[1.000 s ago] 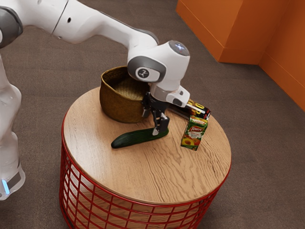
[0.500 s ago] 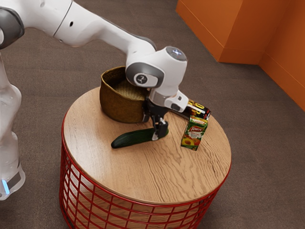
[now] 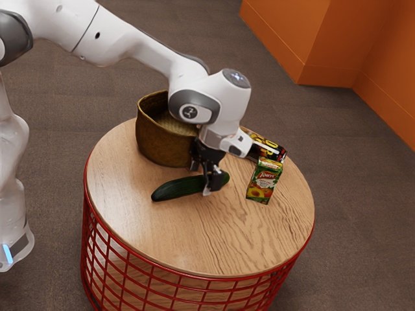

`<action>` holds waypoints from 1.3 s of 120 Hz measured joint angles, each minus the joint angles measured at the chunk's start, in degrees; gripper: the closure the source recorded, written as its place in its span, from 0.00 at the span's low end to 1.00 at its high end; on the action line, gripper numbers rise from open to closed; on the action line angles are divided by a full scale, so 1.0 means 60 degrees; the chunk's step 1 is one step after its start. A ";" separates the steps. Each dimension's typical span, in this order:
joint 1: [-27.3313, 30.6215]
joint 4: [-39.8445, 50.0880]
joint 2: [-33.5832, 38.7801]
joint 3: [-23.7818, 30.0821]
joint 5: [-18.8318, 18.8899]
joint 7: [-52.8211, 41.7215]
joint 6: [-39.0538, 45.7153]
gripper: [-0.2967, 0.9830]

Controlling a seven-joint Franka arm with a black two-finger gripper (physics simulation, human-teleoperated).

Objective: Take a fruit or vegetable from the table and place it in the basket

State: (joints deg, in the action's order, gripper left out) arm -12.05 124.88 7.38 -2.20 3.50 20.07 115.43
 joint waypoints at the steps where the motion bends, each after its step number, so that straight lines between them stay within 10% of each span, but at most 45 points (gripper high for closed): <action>1: -0.0001 0.0009 0.0000 0.0000 -0.0006 -0.0001 0.0003 0.23; 156: 0.0019 0.0559 -0.0150 -0.0146 -0.0356 -0.0049 0.0417 0.23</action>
State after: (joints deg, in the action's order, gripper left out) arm -11.94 128.23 6.48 -3.08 1.37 19.77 117.93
